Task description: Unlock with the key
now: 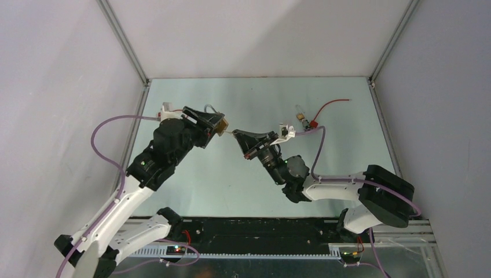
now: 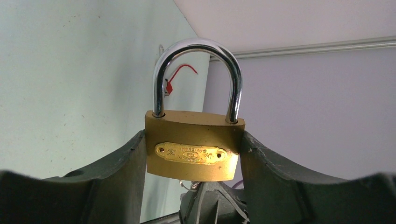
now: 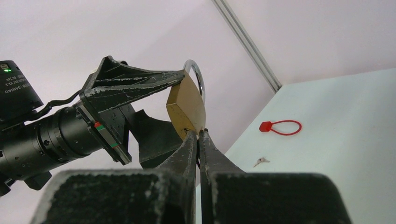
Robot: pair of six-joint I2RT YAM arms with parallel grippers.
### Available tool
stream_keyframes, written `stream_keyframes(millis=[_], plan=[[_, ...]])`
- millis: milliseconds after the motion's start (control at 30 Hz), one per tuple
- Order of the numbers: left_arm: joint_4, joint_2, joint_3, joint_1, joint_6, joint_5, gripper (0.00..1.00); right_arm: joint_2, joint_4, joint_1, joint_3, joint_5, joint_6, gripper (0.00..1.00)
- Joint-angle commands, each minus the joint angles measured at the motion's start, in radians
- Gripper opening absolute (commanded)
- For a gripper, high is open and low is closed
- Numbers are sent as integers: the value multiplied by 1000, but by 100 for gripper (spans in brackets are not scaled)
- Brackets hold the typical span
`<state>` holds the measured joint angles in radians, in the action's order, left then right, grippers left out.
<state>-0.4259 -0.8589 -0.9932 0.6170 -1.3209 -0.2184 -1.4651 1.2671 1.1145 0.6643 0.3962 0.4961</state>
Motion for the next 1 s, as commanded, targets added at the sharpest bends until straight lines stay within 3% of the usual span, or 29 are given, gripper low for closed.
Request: stream_keyframes(millis=[0, 400, 967], plan=[[139, 54, -8, 32, -60, 107, 0, -10, -11, 35, 26, 30, -19, 0], [137, 81, 47, -5, -128, 73, 0, 52, 23, 130, -9, 233, -114, 0], [138, 72, 40, -5, -179, 76, 0, -22, 161, 165, -4, 328, -170, 0]])
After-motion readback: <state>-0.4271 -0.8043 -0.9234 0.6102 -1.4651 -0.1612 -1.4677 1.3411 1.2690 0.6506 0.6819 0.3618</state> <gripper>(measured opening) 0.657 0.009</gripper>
